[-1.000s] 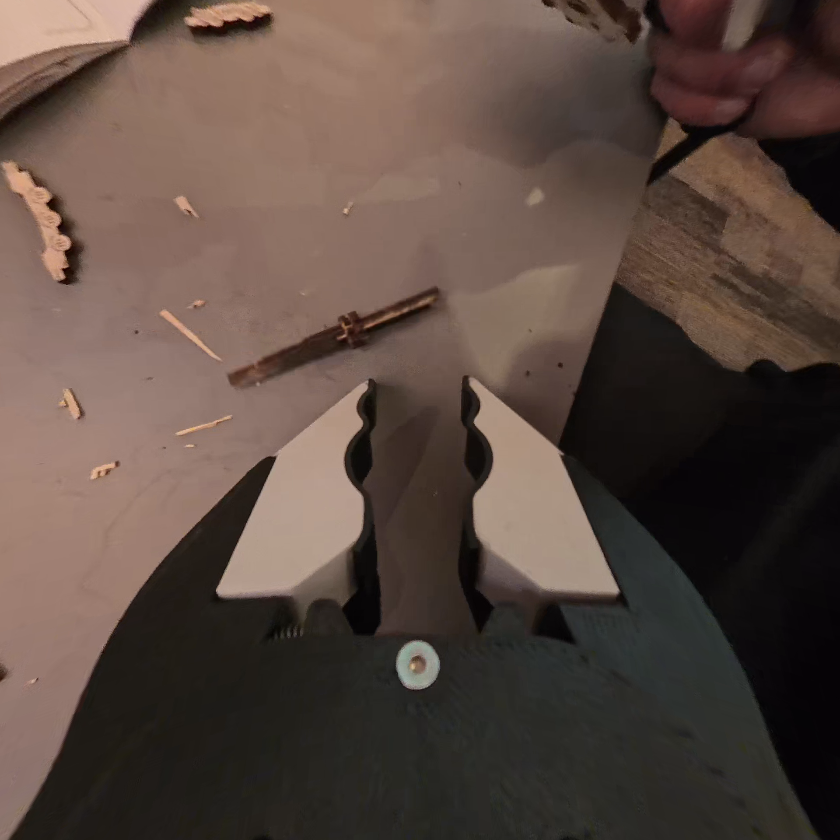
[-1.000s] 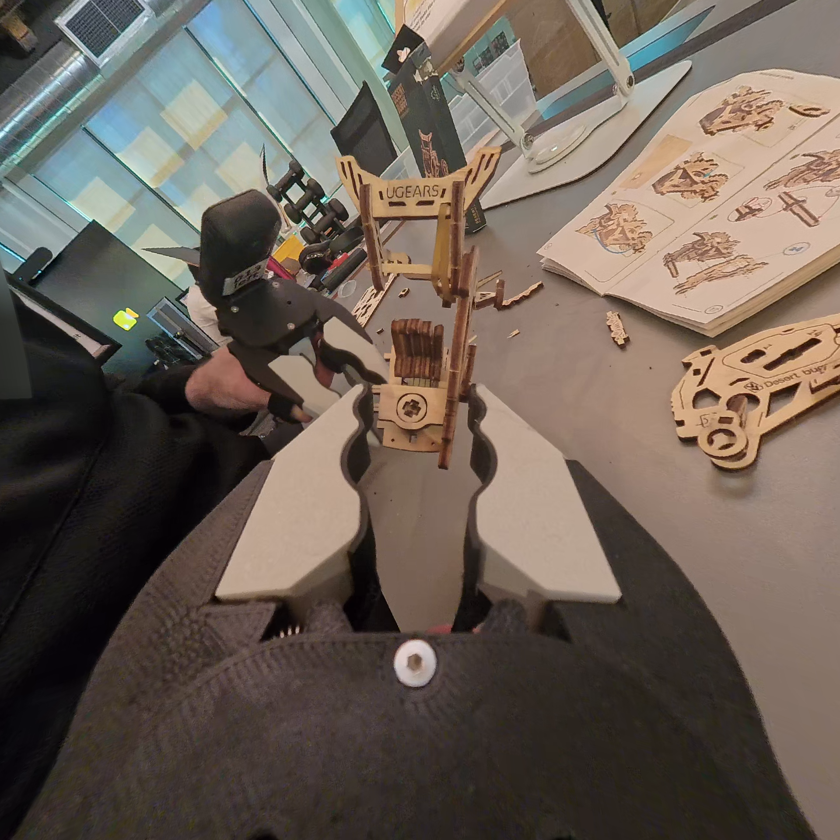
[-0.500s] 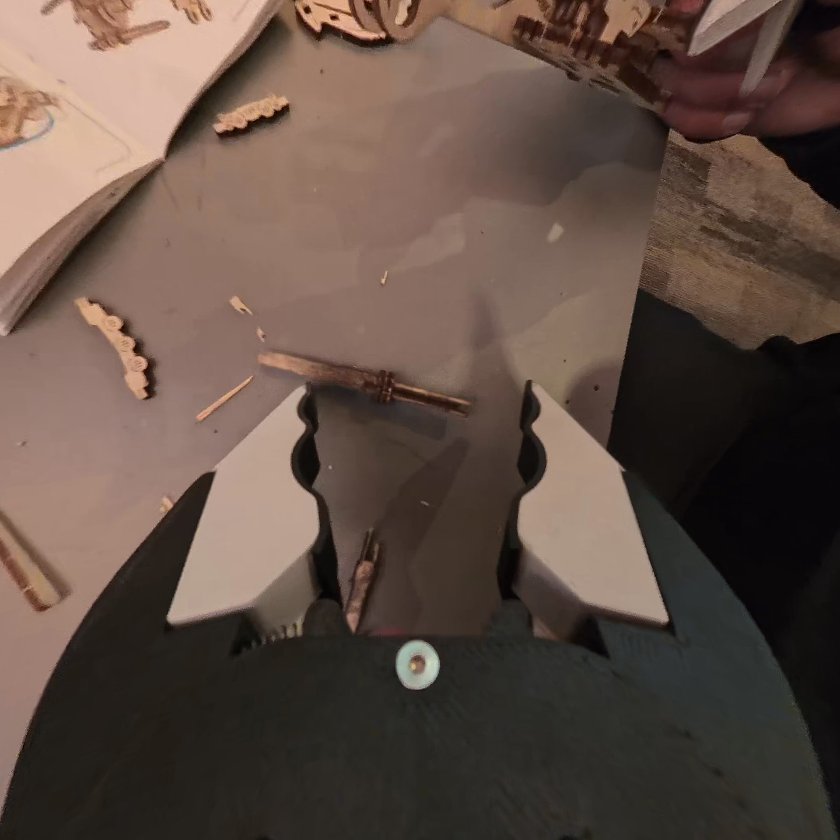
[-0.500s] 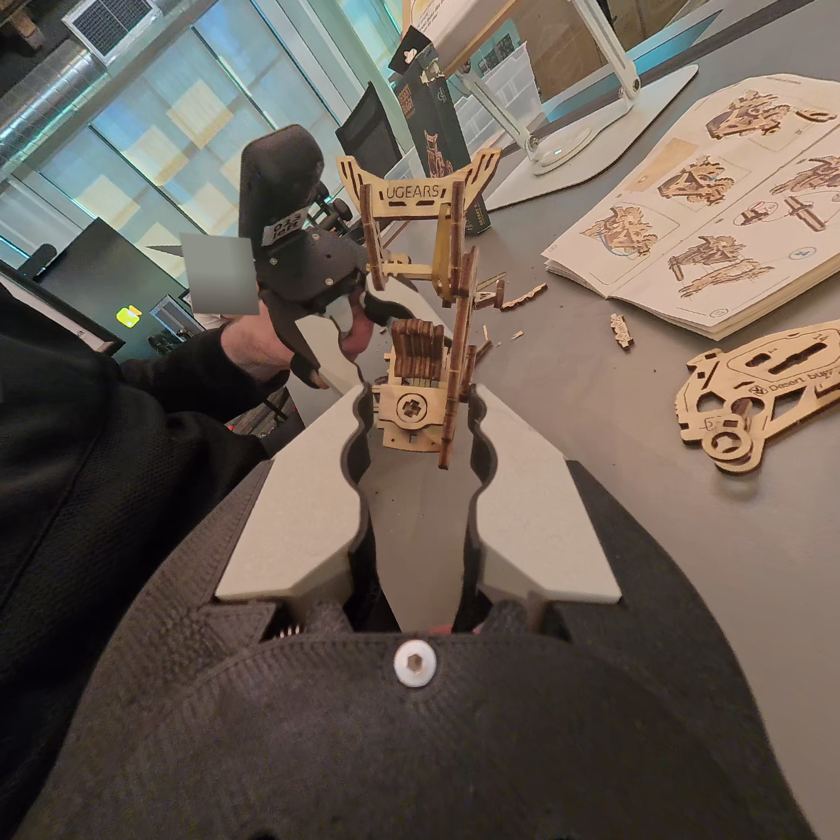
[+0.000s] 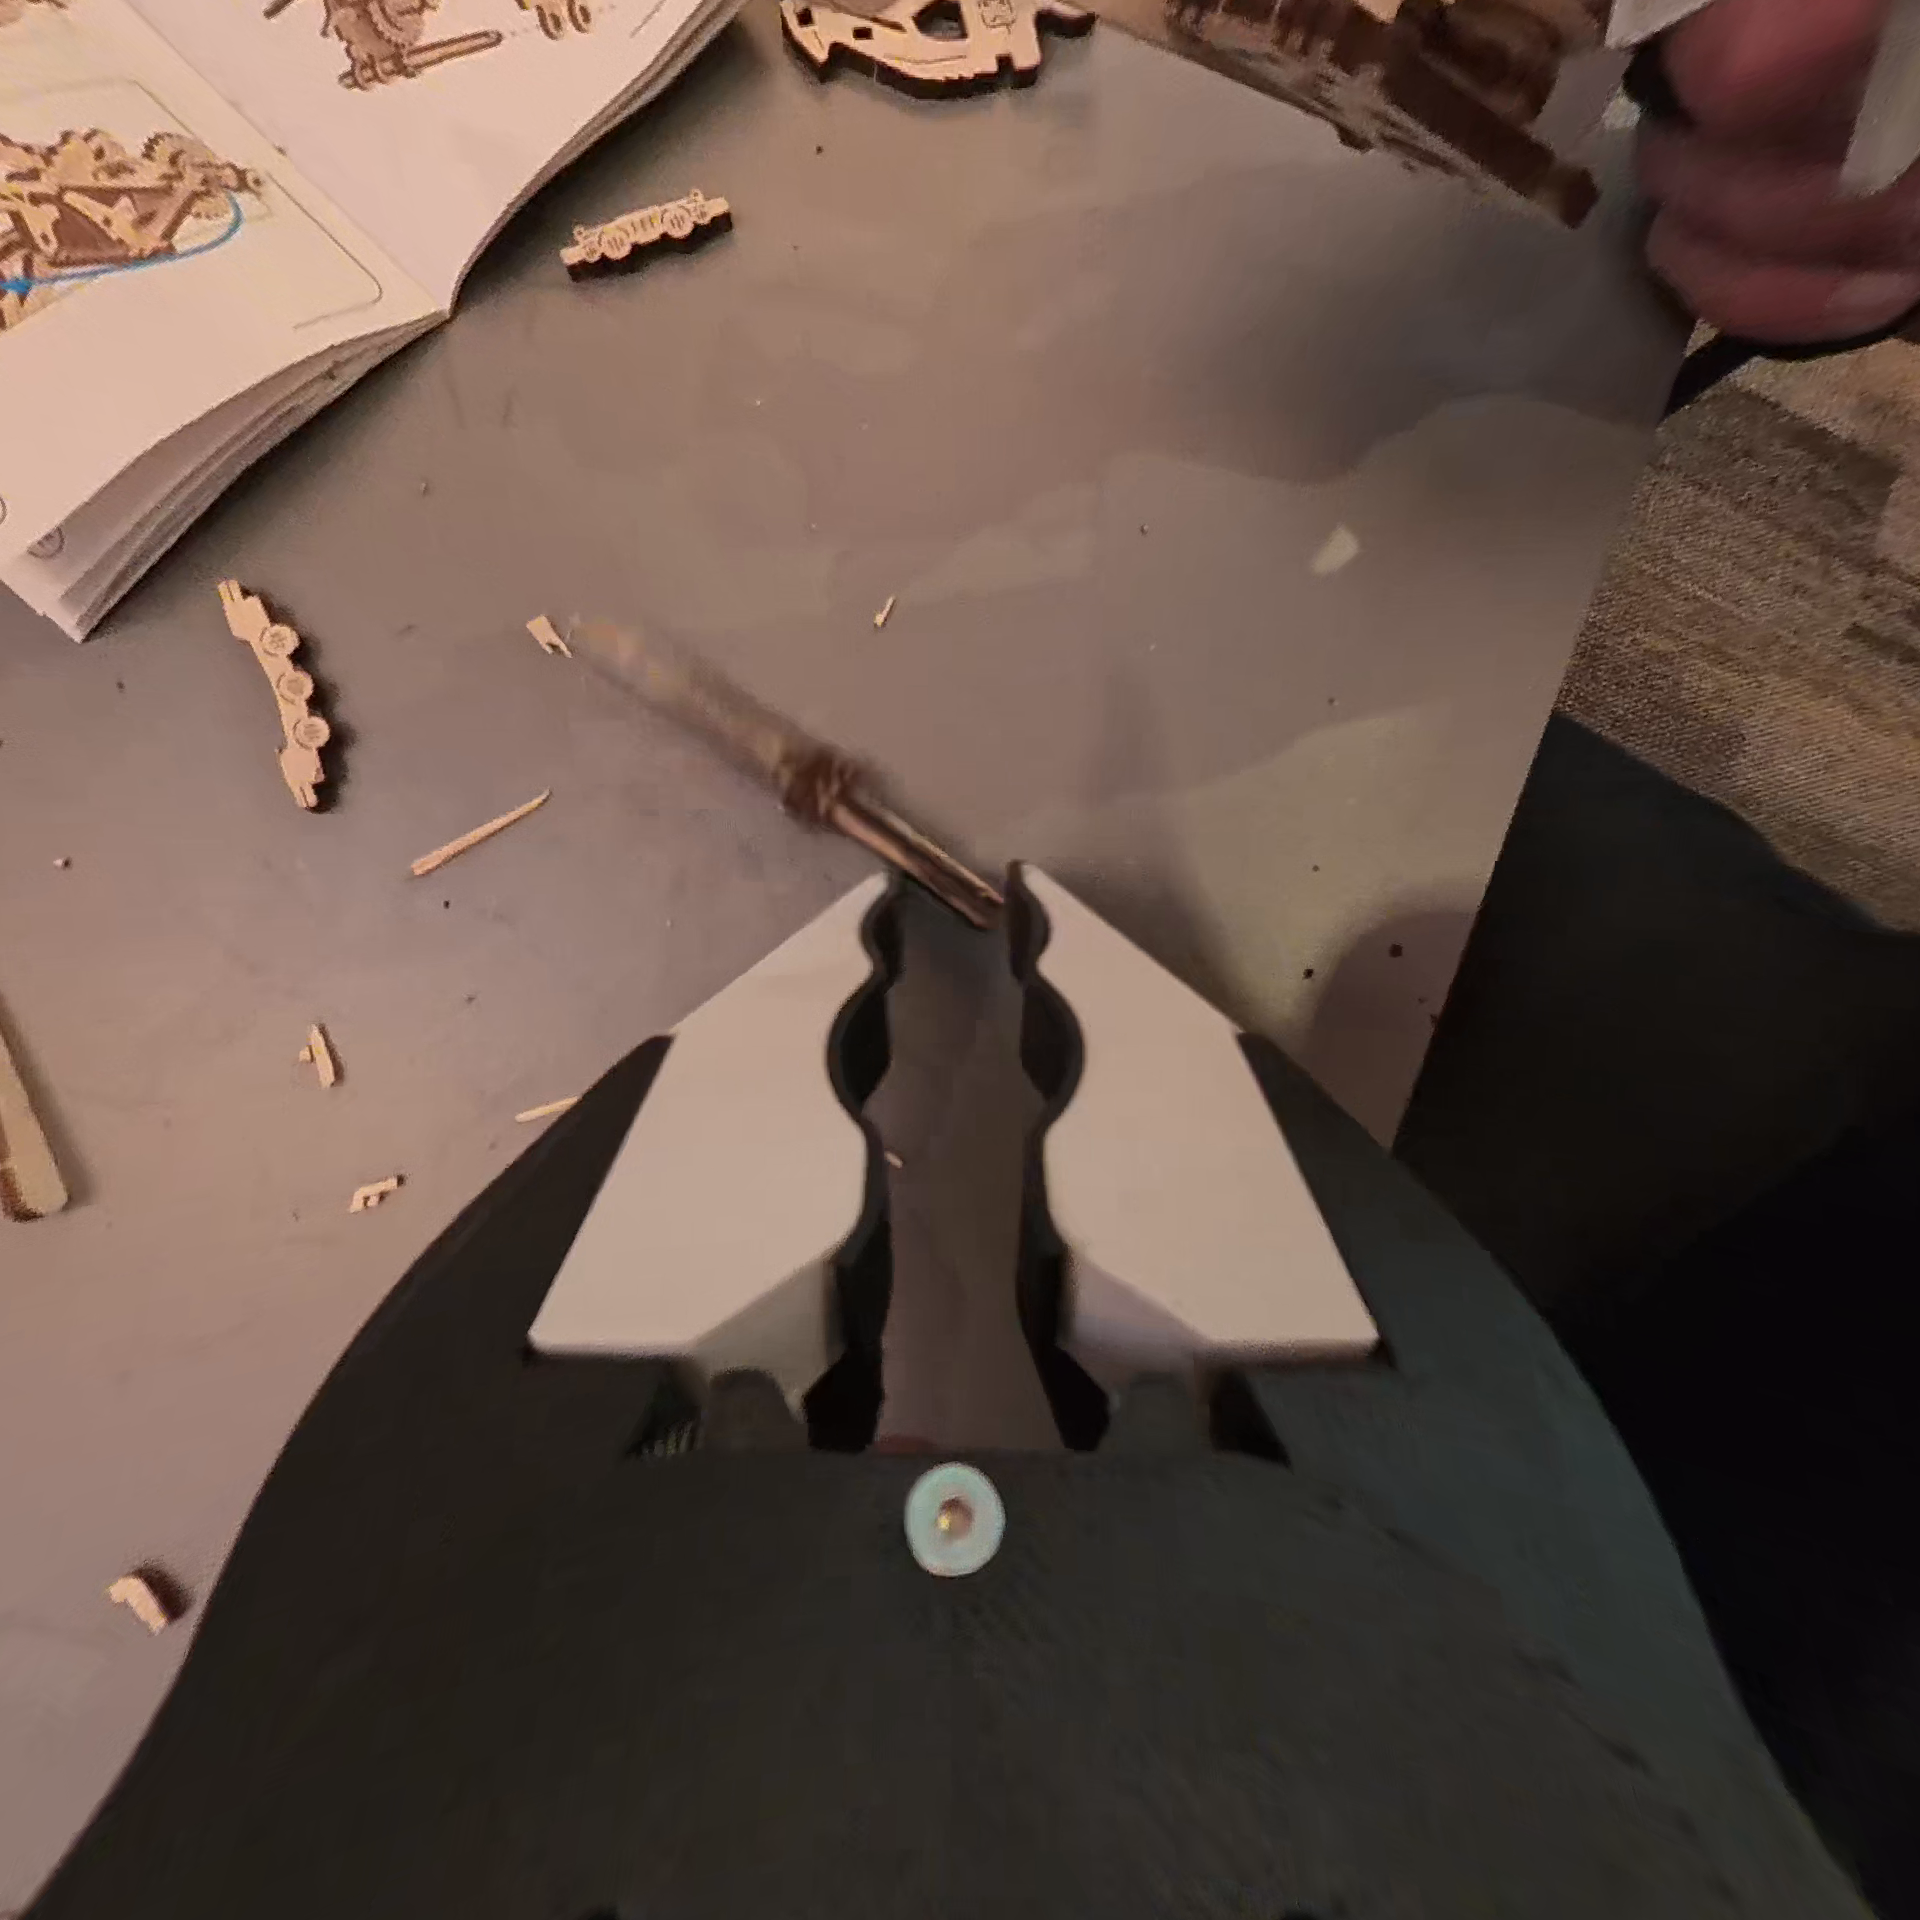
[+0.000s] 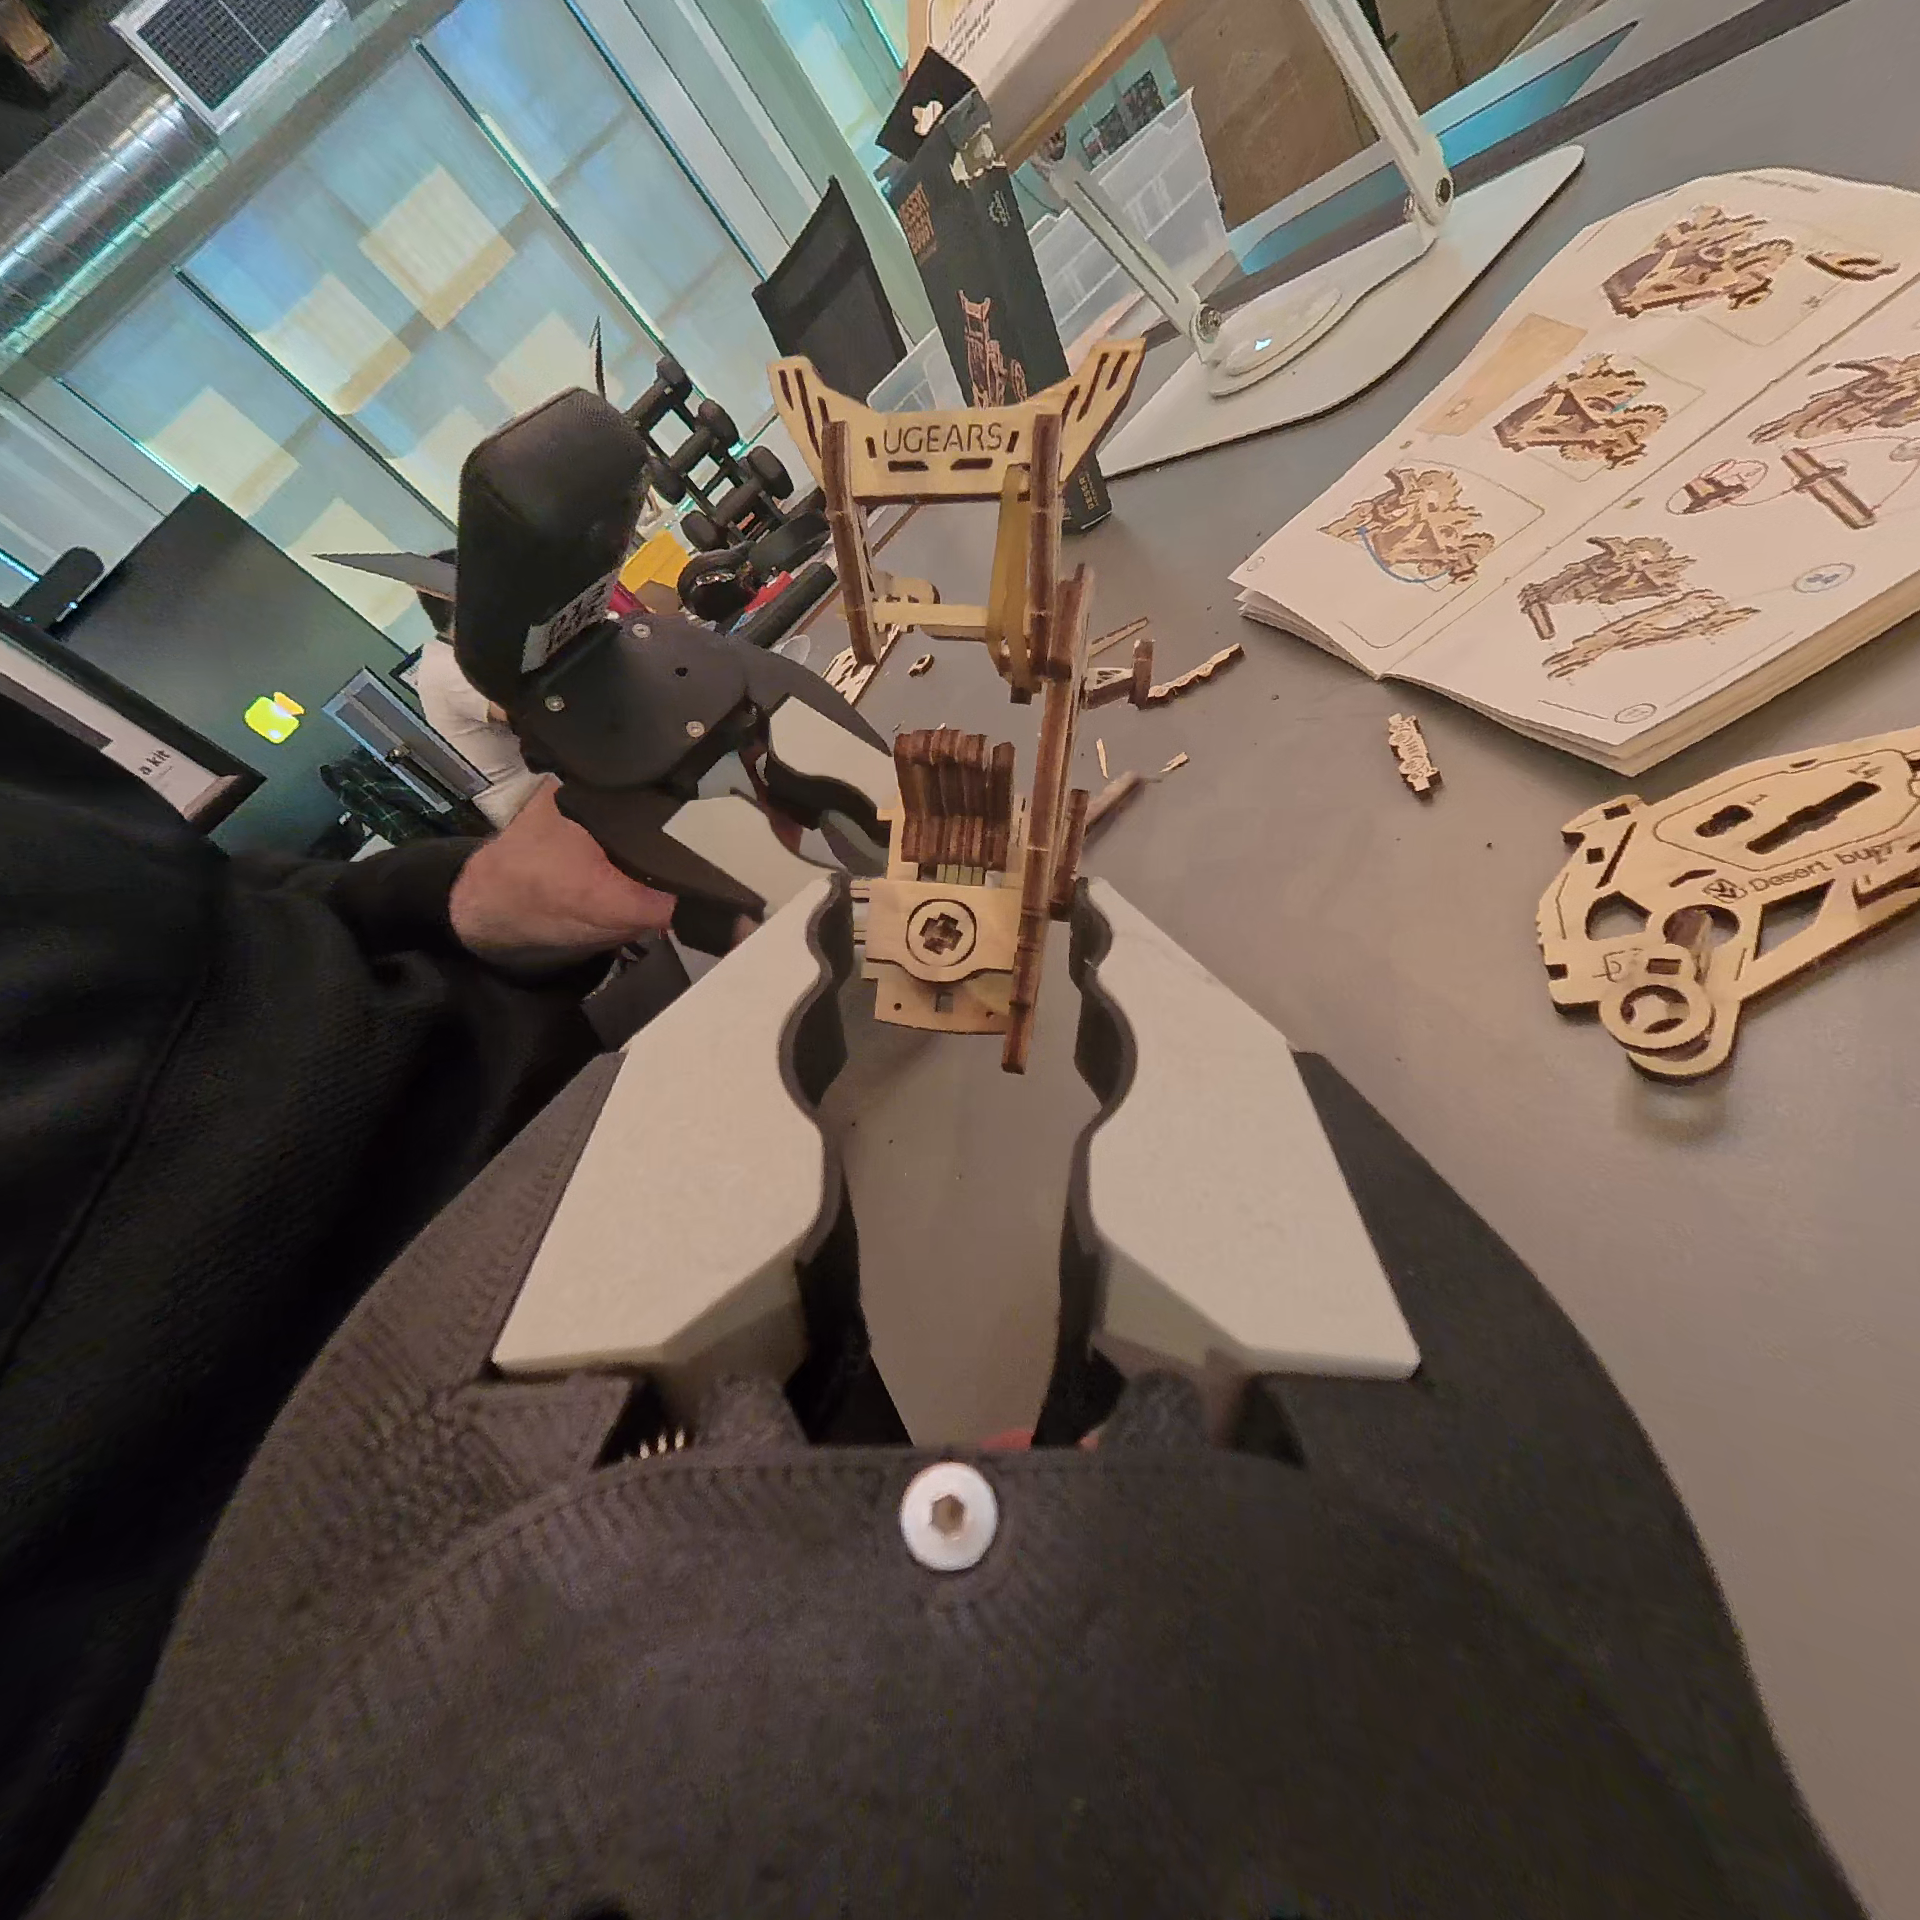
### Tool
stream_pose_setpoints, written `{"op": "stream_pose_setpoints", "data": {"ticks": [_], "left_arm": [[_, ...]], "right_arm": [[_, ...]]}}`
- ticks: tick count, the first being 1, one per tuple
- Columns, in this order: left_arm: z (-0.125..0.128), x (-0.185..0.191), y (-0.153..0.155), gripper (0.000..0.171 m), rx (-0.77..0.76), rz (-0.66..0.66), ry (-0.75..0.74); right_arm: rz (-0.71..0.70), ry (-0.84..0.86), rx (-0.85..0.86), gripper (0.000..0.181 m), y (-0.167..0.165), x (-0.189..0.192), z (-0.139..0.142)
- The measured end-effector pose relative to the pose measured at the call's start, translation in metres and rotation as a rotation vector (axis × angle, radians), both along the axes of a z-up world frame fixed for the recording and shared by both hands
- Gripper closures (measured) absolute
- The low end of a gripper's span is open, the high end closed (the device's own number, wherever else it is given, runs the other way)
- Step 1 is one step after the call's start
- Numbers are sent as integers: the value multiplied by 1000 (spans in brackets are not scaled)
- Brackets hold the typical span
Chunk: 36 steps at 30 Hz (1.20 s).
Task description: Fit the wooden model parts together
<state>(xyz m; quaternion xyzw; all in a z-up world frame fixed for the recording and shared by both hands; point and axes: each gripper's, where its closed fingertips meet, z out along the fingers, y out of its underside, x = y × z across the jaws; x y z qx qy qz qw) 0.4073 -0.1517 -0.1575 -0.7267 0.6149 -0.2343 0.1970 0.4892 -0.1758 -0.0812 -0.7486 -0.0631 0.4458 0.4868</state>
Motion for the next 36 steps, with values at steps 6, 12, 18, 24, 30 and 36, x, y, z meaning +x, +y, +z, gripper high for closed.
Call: {"op": "stream_pose_setpoints", "data": {"ticks": [6, 12, 18, 24, 30, 36], "left_arm": [[0, 1, -2, 167, -9, -33, -17], [19, -1, 5, 169, -34, -19, -80], [60, 0, 14, 169, -66, -15, -168], [74, -2, 14, 169, -48, -34, -150], [72, -4, 17, 169, -52, -8, -158], [75, -5, 19, 169, -48, 9, -193]], "right_arm": [[-3, 0, -4, 142, 0, 0, 0], [-22, 6, -4, 142, 2, 3, 1], [-46, -13, -22, 142, 6, 4, -2], [-71, -117, 9, 142, 9, 0, -6], [-70, -221, 86, 142, 9, -9, -3], [-111, -262, 154, 142, 10, -9, 4]]}}
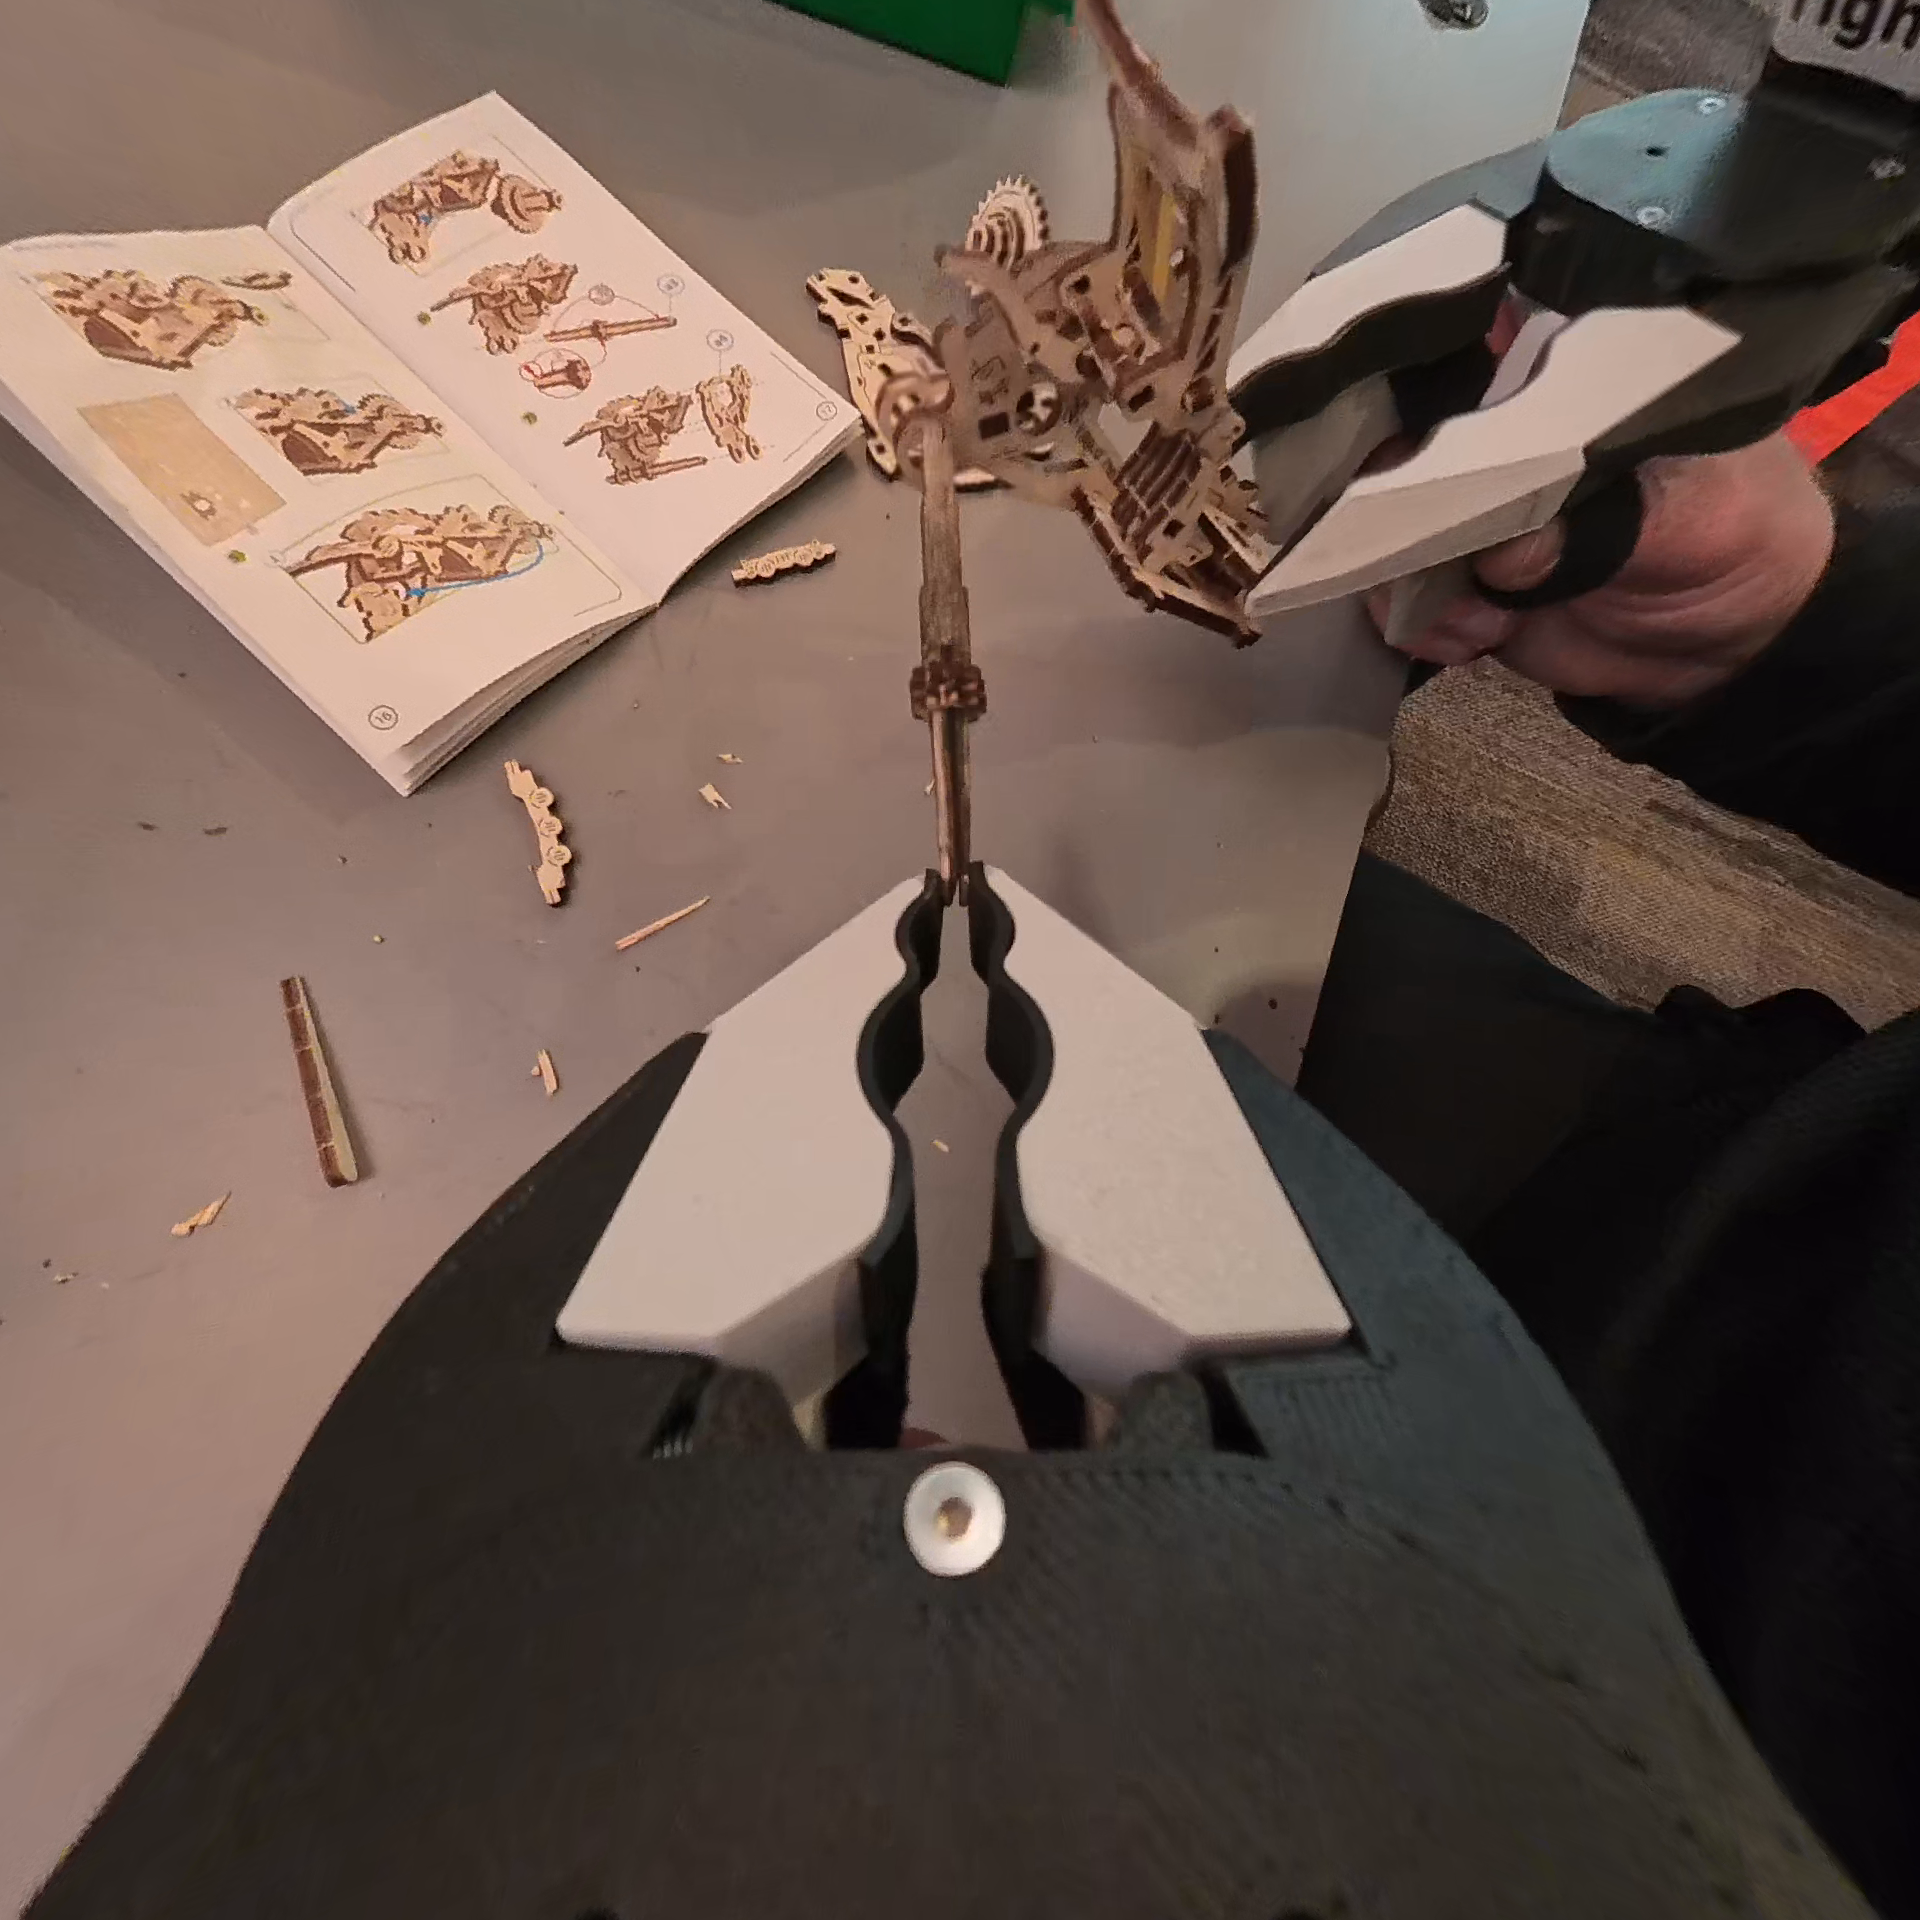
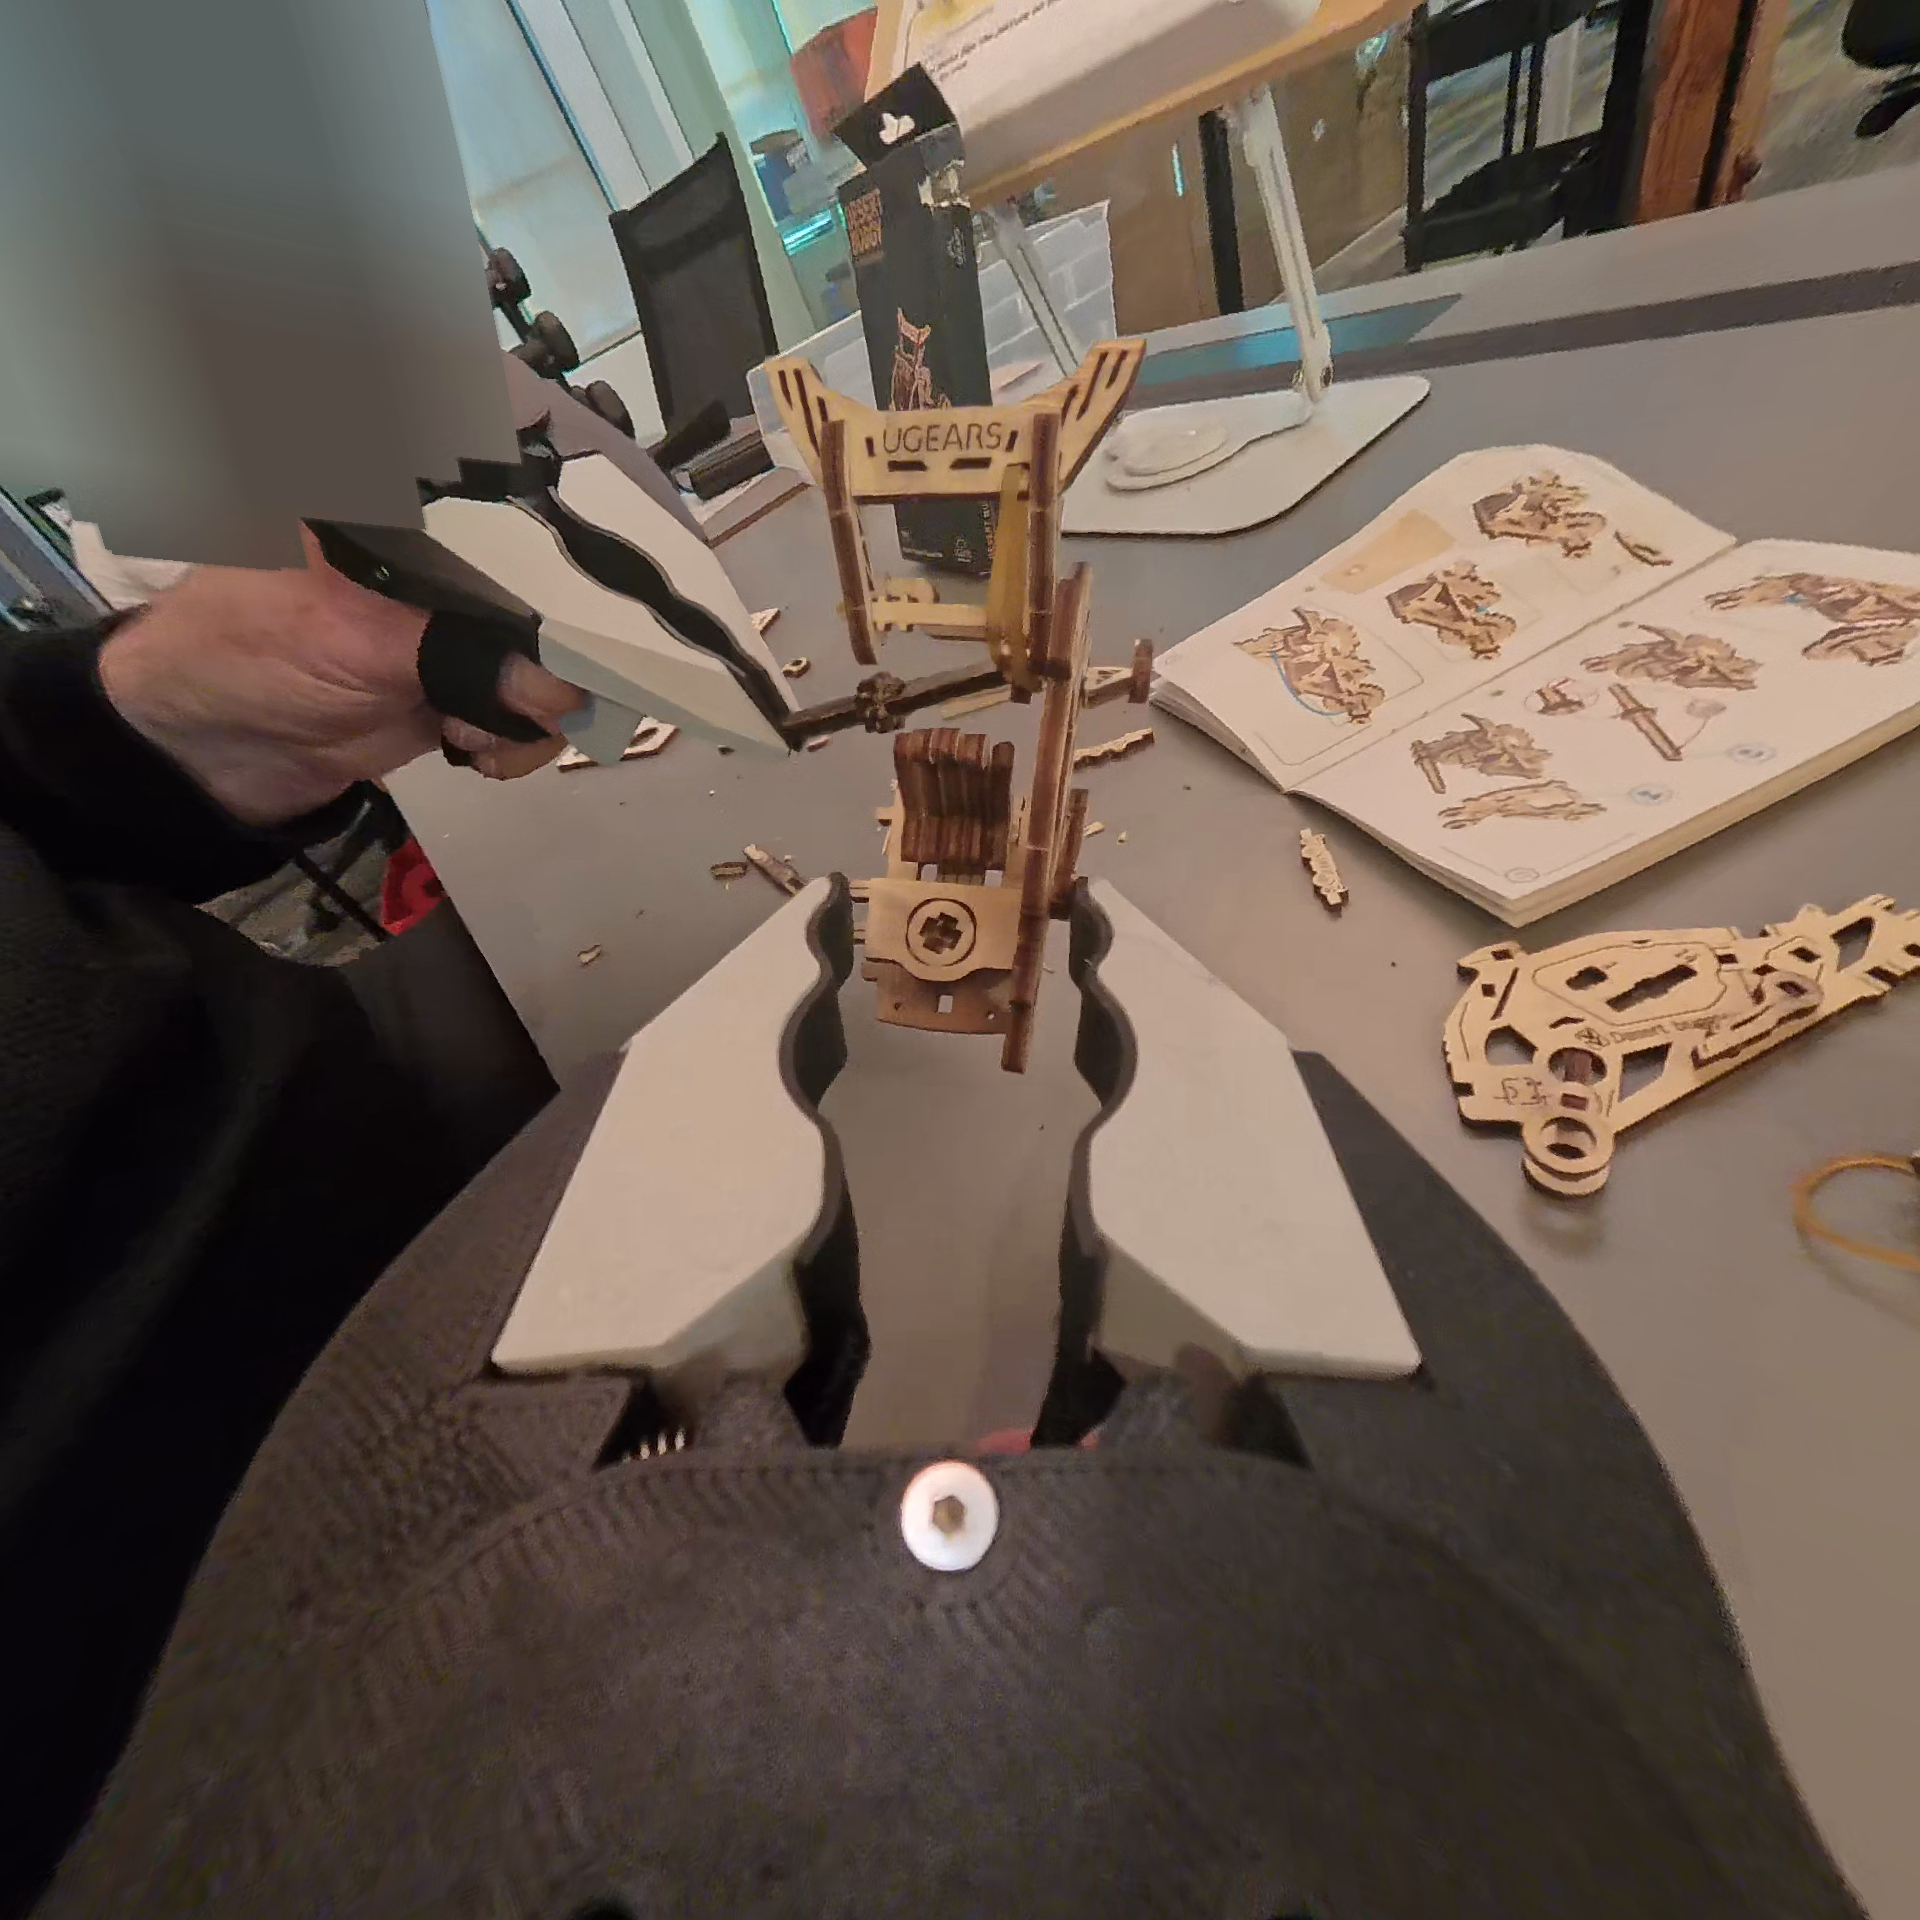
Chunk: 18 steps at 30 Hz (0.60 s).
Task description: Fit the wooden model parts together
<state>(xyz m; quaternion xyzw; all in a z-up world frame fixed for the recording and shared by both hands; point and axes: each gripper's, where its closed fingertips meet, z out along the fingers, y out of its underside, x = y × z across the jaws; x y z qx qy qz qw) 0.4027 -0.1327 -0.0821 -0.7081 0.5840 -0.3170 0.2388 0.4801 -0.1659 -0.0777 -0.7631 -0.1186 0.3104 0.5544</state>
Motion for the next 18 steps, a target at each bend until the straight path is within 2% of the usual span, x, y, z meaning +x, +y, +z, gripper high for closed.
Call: {"op": "stream_pose_setpoints", "data": {"ticks": [8, 18], "left_arm": [[-4, 0, -2, 169, -21, 0, -7], [-4, 1, -3, 169, -52, -6, -5]], "right_arm": [[-48, -157, 68, 142, 1, -3, 0], [-64, -205, 107, 143, 1, -3, 3]]}}
